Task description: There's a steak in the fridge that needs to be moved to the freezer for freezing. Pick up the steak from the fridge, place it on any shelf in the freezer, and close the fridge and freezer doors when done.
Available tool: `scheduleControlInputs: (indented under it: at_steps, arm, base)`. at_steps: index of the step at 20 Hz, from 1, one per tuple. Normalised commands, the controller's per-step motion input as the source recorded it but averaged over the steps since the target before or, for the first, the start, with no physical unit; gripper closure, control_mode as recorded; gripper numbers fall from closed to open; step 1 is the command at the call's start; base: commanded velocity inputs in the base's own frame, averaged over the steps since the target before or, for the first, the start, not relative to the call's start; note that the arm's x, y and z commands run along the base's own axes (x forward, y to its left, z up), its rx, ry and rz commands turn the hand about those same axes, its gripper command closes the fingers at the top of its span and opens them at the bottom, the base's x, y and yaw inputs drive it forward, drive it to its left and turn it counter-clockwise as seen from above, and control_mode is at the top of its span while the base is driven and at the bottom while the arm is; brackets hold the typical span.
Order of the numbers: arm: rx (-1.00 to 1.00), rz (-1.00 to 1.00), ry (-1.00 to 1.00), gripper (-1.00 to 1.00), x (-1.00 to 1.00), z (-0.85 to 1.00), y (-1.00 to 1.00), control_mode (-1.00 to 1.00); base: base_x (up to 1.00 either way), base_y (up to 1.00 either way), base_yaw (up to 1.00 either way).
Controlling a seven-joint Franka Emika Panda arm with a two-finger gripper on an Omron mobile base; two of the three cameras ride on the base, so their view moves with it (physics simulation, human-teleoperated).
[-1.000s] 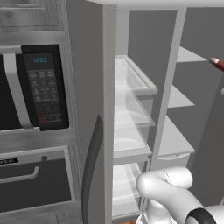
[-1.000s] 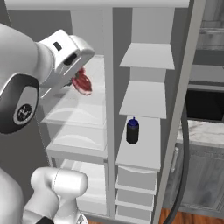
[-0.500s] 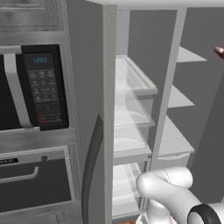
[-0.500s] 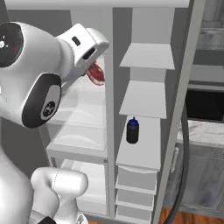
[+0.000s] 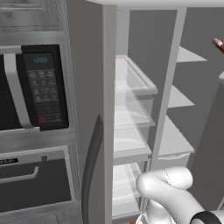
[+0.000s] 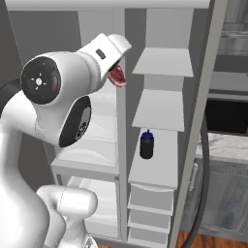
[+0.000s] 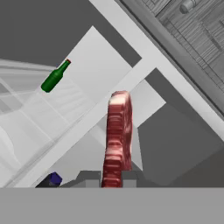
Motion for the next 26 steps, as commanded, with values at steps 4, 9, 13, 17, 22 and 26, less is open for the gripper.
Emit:
scheduleControlInputs:
  at_steps: [4,9,13,17,22,26]
  arm:
    - [0.08,0.16,0.0,1.0,0.64,0.0,-0.06,-1.0]
    - [0.07,0.2,0.01,1.0,0.56,0.0,-0.18,-1.0]
    - [0.0,0.1,0.03,1.0,0.62,-0.02,-0.02,-1.0]
    - [0.0,0.0,0.05,1.0,0.48,0.0,-0.01,-1.0]
    - [0.0,0.0,0.01,1.0,0.45,-0.03,-0.08,-1.0]
    - [0.0,0.0,0.0,1.0,0.49,-0.12,-0.35,-1.0]
  base:
    - [0.0,0.0,0.0]
    - [0.0,0.0,0.0]
    - [0.0,0.0,0.0]
    - [0.0,0.0,0.0]
    - [0.0,0.0,0.0]
    - [0.0,0.0,0.0]
